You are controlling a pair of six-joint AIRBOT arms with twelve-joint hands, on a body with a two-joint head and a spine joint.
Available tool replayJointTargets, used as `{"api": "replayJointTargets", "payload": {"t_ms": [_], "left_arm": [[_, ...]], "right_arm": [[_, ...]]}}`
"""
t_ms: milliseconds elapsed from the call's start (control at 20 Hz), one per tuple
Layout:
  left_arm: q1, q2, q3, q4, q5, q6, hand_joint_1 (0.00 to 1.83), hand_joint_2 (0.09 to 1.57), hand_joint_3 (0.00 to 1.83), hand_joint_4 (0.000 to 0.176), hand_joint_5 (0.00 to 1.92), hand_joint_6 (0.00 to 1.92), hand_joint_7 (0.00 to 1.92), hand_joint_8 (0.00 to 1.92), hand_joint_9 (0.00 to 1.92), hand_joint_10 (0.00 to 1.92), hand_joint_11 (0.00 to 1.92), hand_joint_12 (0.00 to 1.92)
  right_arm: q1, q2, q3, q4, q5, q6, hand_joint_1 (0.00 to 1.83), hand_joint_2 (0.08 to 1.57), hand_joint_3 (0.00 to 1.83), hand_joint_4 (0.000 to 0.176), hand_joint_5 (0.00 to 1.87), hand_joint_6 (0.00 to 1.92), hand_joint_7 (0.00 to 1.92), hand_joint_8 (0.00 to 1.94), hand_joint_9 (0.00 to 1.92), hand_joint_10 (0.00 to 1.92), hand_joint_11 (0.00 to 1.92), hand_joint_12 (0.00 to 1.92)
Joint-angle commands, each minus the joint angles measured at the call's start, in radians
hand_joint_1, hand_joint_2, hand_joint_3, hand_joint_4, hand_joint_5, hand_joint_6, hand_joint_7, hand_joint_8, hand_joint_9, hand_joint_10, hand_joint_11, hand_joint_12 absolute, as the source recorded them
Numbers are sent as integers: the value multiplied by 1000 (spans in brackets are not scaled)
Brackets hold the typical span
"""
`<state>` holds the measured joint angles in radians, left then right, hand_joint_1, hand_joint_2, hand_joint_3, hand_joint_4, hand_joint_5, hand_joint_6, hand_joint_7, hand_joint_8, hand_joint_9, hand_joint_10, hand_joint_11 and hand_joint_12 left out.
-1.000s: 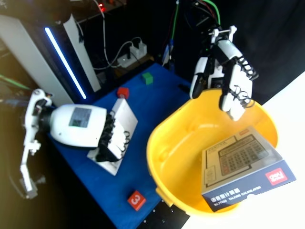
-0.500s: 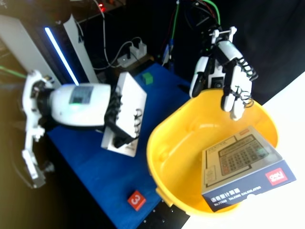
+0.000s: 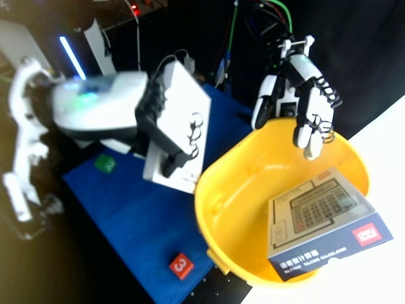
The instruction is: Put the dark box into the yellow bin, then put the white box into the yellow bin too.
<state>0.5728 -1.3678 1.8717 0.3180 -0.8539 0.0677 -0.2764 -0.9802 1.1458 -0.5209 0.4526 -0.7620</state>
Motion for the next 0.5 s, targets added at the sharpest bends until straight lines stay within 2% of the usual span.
{"api": "replayJointTargets", "payload": {"t_ms": [0, 100, 150, 250, 300, 350, 400, 450], "left_arm": [[-1, 1, 5, -46, -86, 2, 1163, 901, 1, 0, 569, 5, 554, 7, 644, 10, 681, 227], [0, 1, 5, -46, -86, 3, 1164, 903, 1, 0, 566, 5, 554, 5, 638, 6, 675, 223], [1, 0, 6, -46, -85, 4, 1174, 890, 0, 0, 577, 8, 565, 8, 647, 9, 683, 226], [1, -2, 7, -46, -85, 5, 1165, 906, 3, 0, 562, 1, 559, 4, 640, 4, 674, 222], [1, -4, 10, -46, -85, 5, 1157, 910, 4, 0, 559, 0, 560, 4, 637, 3, 671, 220], [2, -7, 13, -46, -85, 5, 1166, 901, 0, 0, 566, 3, 566, 6, 644, 5, 678, 222], [2, -8, 14, -46, -84, 6, 1165, 895, 0, 0, 568, 4, 567, 6, 647, 6, 683, 225], [2, -9, 14, -46, -83, 6, 1146, 888, 0, 0, 572, 5, 575, 8, 652, 8, 681, 225]], "right_arm": [[27, -3, 2, 18, 107, -6, 1294, 1027, 0, 0, 1207, 402, 1201, 837, 1143, 957, 955, 1373], [47, -4, 5, 13, 107, -7, 1282, 1030, 0, 0, 1148, 558, 1222, 754, 1172, 850, 991, 1334], [60, -5, 5, 7, 107, -7, 1282, 1036, 0, 0, 1170, 502, 1178, 851, 1115, 926, 921, 1390], [81, -7, 5, -4, 107, -7, 1267, 1043, 2, 0, 1141, 602, 1151, 851, 1068, 827, 845, 1174], [88, -7, 5, -6, 107, -7, 1262, 1047, 0, 0, 1154, 587, 1127, 885, 1065, 782, 837, 1155], [96, -8, 5, -7, 107, -11, 1258, 1051, 3, 0, 1116, 665, 1131, 864, 1082, 718, 882, 1101], [100, -9, 5, -8, 107, -19, 1257, 1054, 0, 0, 1122, 652, 1118, 887, 1083, 688, 870, 1109], [106, -10, 6, -8, 107, -34, 1265, 1050, 0, 0, 1147, 575, 1123, 917, 1102, 764, 882, 1227]]}}
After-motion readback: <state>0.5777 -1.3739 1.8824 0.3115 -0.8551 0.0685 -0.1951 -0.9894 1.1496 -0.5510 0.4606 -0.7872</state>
